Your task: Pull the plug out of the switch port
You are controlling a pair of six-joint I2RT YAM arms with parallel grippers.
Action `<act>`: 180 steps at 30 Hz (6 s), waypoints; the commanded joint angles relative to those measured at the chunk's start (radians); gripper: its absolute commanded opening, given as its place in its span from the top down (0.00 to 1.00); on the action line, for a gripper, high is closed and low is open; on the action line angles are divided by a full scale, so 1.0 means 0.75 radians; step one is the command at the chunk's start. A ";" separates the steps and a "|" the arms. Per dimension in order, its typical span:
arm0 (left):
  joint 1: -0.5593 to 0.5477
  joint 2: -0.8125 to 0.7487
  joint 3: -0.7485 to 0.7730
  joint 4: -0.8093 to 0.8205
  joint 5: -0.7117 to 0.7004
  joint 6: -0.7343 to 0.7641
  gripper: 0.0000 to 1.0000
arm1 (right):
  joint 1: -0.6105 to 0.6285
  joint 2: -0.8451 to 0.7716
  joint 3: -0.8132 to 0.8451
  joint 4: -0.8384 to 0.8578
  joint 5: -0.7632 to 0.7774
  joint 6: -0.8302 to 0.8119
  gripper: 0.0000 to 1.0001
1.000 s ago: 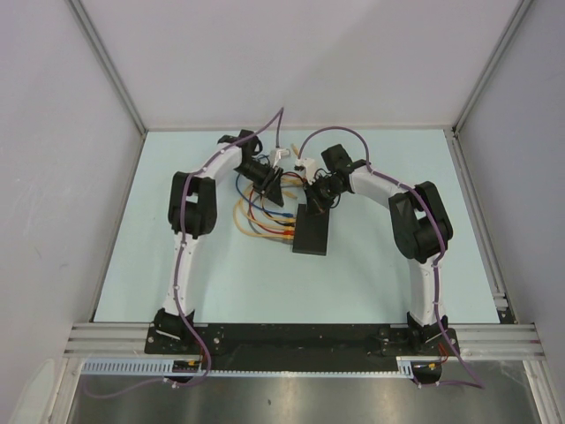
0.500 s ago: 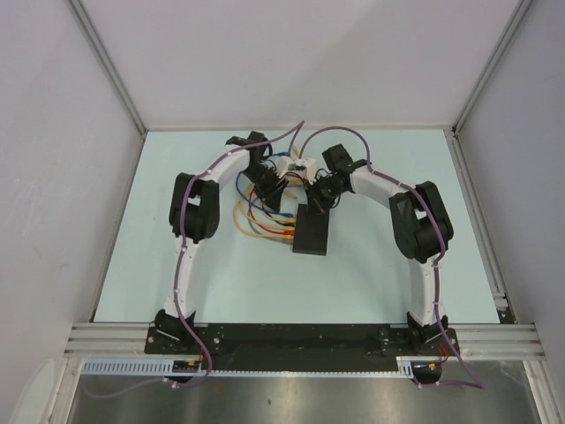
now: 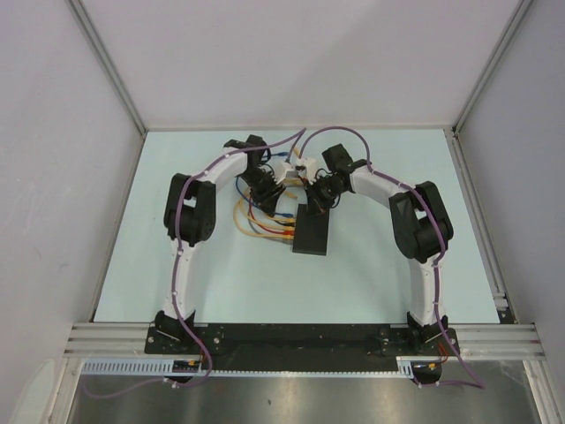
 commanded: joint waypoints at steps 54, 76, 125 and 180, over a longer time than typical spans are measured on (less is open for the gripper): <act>0.476 -0.194 -0.075 0.548 -0.234 -0.674 0.74 | 0.026 -0.006 -0.086 0.023 0.153 -0.010 1.00; 0.176 -0.472 -0.478 0.601 0.547 -0.676 0.36 | -0.104 -0.193 -0.143 0.003 0.063 0.133 1.00; 0.104 -0.149 -0.472 0.613 0.562 -0.770 0.50 | 0.049 -0.109 -0.096 -0.040 -0.045 -0.004 1.00; 0.071 0.080 -0.241 0.341 0.658 -0.575 0.87 | 0.082 -0.009 -0.121 -0.014 0.120 -0.021 1.00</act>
